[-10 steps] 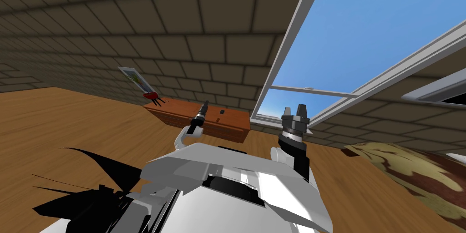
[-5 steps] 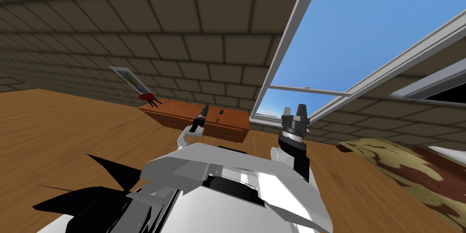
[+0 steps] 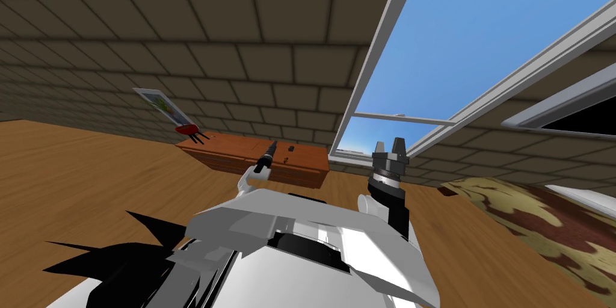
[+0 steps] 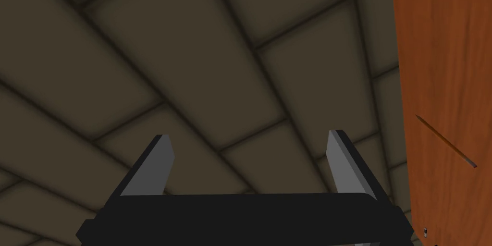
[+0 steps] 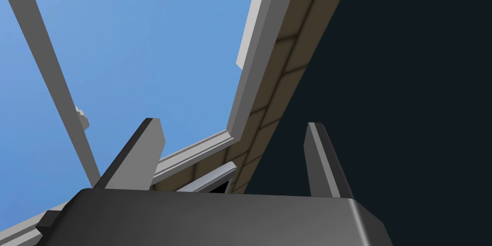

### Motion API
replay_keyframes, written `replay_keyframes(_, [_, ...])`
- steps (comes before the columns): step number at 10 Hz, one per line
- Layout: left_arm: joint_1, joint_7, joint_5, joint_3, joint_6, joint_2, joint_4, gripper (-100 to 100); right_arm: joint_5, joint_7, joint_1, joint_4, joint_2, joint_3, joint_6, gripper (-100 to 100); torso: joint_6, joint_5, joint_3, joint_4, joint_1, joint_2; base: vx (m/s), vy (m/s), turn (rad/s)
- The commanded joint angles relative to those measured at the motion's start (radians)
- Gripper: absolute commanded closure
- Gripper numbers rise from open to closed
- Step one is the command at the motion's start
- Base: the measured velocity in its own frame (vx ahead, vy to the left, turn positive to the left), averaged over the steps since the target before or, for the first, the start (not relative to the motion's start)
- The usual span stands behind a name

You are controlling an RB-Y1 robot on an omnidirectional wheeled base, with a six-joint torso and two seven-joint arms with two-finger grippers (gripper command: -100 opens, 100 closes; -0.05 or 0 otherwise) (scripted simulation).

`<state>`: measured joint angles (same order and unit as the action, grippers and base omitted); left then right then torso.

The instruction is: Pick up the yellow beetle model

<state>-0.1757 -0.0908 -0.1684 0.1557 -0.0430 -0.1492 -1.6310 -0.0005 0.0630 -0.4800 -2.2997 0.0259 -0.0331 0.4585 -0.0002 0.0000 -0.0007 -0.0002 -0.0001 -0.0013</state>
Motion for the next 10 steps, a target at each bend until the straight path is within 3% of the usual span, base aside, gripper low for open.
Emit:
replay_keyframes(1, [0.011,0.004,0.000,0.004,-0.010,-0.005,0.050,-100,0.000,0.000,0.000,0.000,0.000,0.000,0.000,0,0.000,0.000,0.000,0.000,0.000,0.000,0.013,-0.001,-0.032])
replay_keyframes(8, [0.098,0.017,-0.009,0.009,-0.121,-0.025,0.253,-100,0.000,0.000,0.000,0.000,0.000,0.000,0.000,0,0.000,0.000,0.000,0.000,-0.001,0.000,0.019,-0.010,-0.042])
replay_keyframes(10, [0.098,0.017,-0.009,0.009,-0.121,-0.025,0.283,-100,0.000,0.000,0.000,0.000,0.000,0.000,0.000,0,0.000,0.000,0.000,0.000,-0.001,0.000,0.017,-0.011,-0.011])
